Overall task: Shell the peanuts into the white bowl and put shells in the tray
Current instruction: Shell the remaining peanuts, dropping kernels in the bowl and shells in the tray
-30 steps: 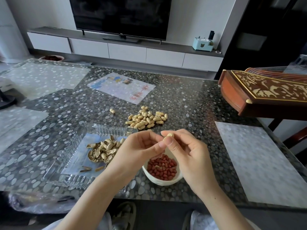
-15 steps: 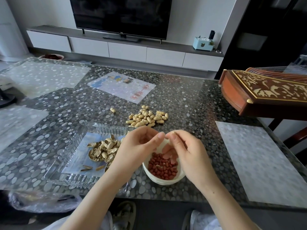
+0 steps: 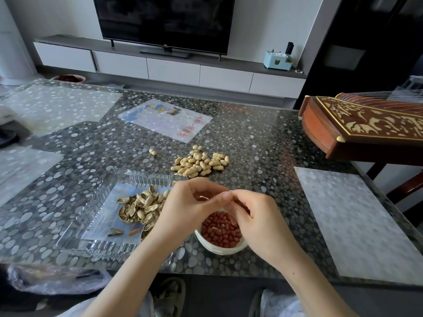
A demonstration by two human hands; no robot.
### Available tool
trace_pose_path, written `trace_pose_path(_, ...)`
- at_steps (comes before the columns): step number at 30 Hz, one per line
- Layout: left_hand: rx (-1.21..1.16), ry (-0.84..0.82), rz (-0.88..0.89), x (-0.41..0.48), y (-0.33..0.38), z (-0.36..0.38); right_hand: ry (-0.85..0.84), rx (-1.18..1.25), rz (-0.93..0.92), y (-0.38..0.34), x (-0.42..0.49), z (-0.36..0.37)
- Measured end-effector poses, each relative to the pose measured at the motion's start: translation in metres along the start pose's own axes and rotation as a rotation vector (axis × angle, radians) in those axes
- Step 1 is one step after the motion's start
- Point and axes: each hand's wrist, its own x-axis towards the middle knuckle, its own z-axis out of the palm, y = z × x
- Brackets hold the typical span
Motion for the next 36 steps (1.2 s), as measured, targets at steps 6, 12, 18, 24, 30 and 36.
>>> trace_pose_path(6,-0.057,0.061,-0.031,0.001,-0.001,0.001,0.022,0.065,0.056,0.005,0.002,-0.003)
trace_pose_path(12,-0.193,-0.053,-0.109,0.002,0.002,0.005,-0.002,0.025,-0.061,0.002,0.003,-0.004)
trace_pose_path(18,-0.178,-0.024,-0.079,-0.002,0.004,0.009,0.067,-0.028,-0.092,0.005,0.0,0.004)
trace_pose_path(24,-0.141,0.043,-0.096,-0.002,0.001,0.013,0.192,0.026,-0.04,0.006,0.001,0.018)
trace_pose_path(30,-0.221,0.042,-0.206,0.001,-0.002,0.012,0.124,0.121,0.118,0.003,0.005,0.016)
trace_pose_path(36,-0.292,0.059,-0.303,0.002,-0.003,0.012,0.052,0.117,0.283,0.007,0.009,0.01)
